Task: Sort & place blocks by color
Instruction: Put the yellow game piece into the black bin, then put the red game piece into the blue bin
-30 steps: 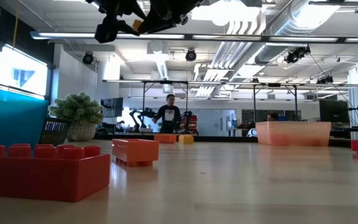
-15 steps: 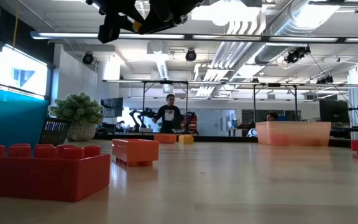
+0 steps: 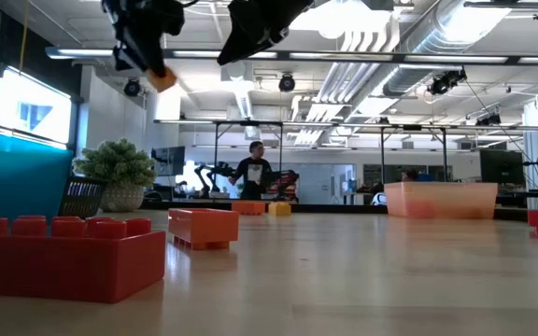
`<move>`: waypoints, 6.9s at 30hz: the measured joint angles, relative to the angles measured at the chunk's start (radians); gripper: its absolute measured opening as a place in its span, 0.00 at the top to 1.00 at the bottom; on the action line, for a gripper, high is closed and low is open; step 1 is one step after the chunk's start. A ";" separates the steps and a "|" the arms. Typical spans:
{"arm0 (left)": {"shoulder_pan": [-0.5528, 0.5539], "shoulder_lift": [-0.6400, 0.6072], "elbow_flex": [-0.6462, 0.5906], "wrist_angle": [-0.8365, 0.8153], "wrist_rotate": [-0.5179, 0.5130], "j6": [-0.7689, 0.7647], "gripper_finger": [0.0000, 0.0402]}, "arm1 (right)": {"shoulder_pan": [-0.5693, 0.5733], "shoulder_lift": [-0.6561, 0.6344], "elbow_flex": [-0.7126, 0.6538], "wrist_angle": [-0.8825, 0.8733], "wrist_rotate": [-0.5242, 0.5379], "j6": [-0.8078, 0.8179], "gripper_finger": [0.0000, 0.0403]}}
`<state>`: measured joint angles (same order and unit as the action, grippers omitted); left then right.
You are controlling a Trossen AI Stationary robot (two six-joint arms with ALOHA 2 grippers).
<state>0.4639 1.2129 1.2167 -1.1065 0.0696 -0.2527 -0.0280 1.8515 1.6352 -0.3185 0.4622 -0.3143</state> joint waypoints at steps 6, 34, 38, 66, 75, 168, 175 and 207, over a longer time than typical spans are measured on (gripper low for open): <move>-0.065 -0.002 -0.010 -0.168 -0.032 -0.018 0.82 | -0.001 0.000 0.000 -0.010 0.048 0.000 0.43; -0.276 -0.001 -0.449 -0.049 -0.077 -0.294 0.80 | -0.123 0.000 0.000 -0.392 -0.386 0.480 0.43; -0.276 -0.001 -0.453 -0.045 -0.077 -0.294 0.77 | -0.102 0.000 0.000 -0.433 -0.459 0.586 0.43; -0.275 -0.001 -0.453 -0.045 -0.085 -0.239 0.56 | 0.216 0.000 0.000 -0.765 -0.225 0.946 0.43; -0.275 -0.001 -0.452 -0.044 -0.085 -0.234 0.56 | 0.241 0.001 -0.031 -1.019 -0.161 0.986 0.43; -0.275 0.000 -0.449 0.133 -0.051 -0.268 0.56 | 0.606 -0.026 -0.526 -0.418 -0.424 1.451 0.72; -0.275 0.000 -0.449 0.134 -0.047 -0.268 0.56 | 0.527 -0.098 -0.526 -0.381 -0.367 1.359 0.72; -0.314 -0.001 -0.296 0.412 -0.217 0.139 0.56 | 0.041 -0.266 -0.524 0.149 -0.667 0.820 0.72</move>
<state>0.1502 1.2121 0.9211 -0.6949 -0.1478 -0.1132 0.0131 1.5856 1.1114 -0.1700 -0.2049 0.5062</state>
